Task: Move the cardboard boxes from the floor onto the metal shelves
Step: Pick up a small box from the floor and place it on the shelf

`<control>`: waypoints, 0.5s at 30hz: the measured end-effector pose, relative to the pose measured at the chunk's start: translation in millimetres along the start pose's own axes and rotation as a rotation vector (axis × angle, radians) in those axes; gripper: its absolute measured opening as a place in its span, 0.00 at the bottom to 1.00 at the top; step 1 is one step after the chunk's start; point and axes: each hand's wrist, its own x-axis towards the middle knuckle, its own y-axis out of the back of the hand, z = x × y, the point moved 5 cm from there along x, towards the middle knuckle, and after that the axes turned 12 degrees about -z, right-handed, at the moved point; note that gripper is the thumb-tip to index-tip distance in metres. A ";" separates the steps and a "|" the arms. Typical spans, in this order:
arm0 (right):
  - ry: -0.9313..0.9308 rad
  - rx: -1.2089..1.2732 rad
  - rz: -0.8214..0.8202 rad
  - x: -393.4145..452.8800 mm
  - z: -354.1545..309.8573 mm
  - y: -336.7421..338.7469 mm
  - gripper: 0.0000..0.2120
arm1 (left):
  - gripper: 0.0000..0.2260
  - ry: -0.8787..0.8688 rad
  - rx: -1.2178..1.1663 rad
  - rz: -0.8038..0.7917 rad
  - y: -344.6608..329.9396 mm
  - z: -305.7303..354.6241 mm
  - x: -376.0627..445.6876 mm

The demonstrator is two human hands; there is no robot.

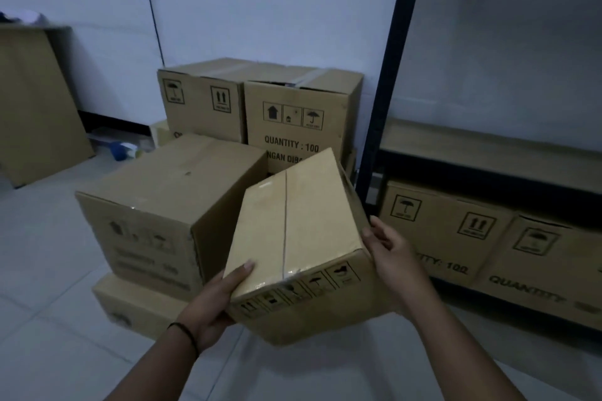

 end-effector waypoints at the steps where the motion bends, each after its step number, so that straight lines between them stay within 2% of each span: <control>1: -0.019 -0.005 -0.027 -6.5 -4.9 2.0 0.34 | 0.32 -0.015 -0.027 0.001 -1.2 0.7 -5.9; 3: -0.085 -0.007 -0.111 -18.8 -16.1 3.9 0.51 | 0.28 -0.037 -0.098 0.000 -5.0 2.0 -14.8; 4: -0.091 -0.010 -0.156 -23.5 -21.0 5.1 0.50 | 0.27 -0.049 -0.131 0.001 -8.2 2.5 -17.4; 5: -0.077 -0.022 -0.181 -27.5 -26.1 7.8 0.46 | 0.27 -0.060 -0.155 -0.003 -10.9 3.0 -18.8; 6: -0.055 -0.028 -0.172 -30.9 -30.1 12.3 0.40 | 0.26 -0.069 -0.166 -0.014 -14.7 4.2 -21.2; 9: -0.006 0.068 -0.093 -33.7 -31.0 29.7 0.36 | 0.23 -0.089 -0.183 -0.062 -19.8 6.2 -21.1; 13: 0.016 0.552 -0.259 -38.8 -22.2 26.2 0.26 | 0.24 -0.142 -0.257 -0.125 -27.0 13.0 -17.9; 15: 0.036 0.733 -0.347 -37.1 -18.1 22.2 0.34 | 0.26 -0.175 -0.180 -0.082 -31.2 21.5 -18.8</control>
